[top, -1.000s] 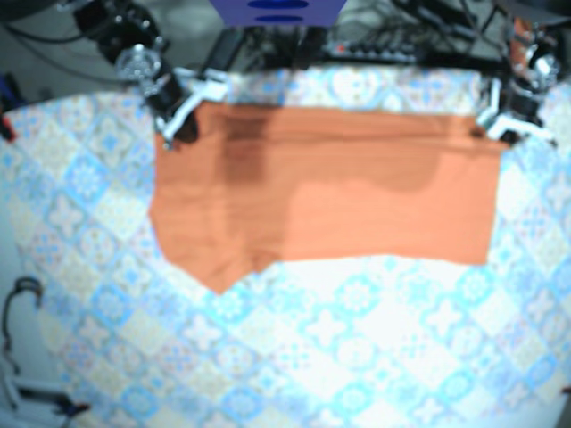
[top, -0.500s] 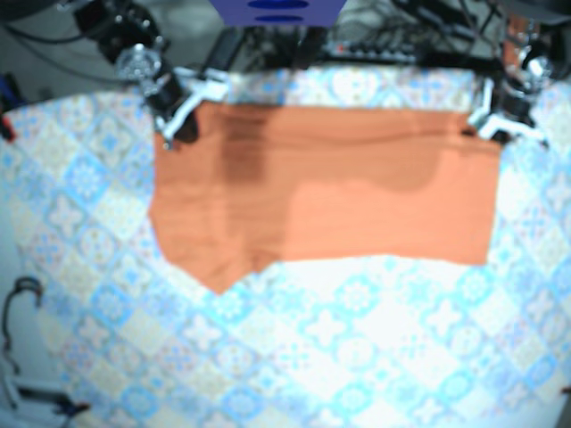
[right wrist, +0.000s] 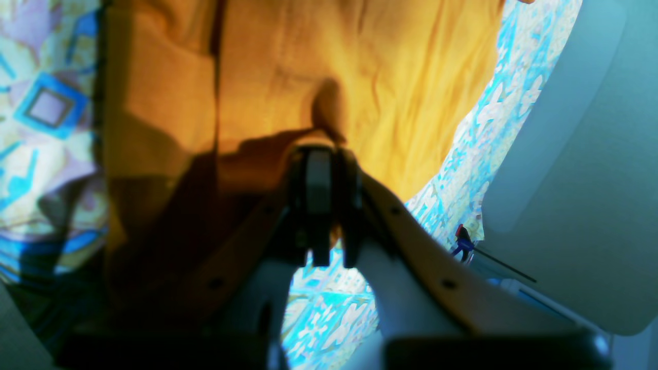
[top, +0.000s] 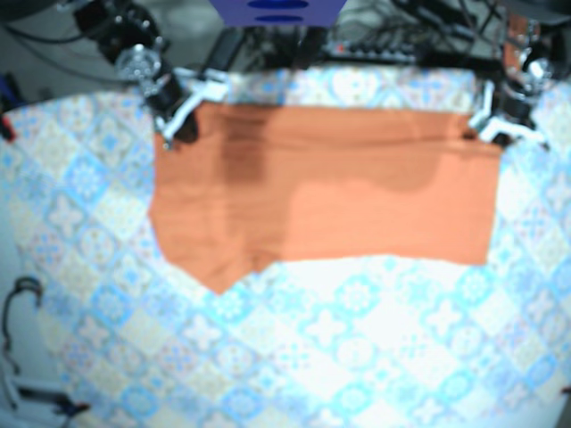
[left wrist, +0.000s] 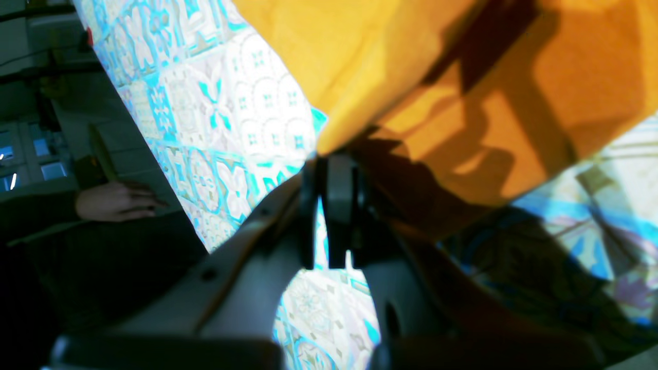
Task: Fold the T-shirt properly
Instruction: 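Lower the shoulder edge and hold it flat with both grippers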
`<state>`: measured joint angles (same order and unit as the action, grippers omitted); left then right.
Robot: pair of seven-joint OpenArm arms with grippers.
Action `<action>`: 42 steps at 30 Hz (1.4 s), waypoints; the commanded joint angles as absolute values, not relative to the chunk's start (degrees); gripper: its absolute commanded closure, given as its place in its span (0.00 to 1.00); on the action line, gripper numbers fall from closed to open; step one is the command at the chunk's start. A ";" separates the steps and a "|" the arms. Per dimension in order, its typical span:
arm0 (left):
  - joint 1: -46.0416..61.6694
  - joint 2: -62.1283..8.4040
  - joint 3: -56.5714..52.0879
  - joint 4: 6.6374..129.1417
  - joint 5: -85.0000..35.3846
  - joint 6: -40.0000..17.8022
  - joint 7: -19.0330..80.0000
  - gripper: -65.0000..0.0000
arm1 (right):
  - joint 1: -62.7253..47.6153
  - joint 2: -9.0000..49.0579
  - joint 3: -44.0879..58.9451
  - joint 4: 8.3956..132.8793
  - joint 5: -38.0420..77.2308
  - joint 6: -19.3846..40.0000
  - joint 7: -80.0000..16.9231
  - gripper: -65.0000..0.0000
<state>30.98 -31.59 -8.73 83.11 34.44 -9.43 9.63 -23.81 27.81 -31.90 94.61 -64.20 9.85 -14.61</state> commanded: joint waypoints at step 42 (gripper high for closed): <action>31.08 -32.84 -9.36 83.74 34.51 -8.31 9.27 0.67 | -23.60 28.35 -31.43 95.43 -64.57 8.75 -14.64 0.79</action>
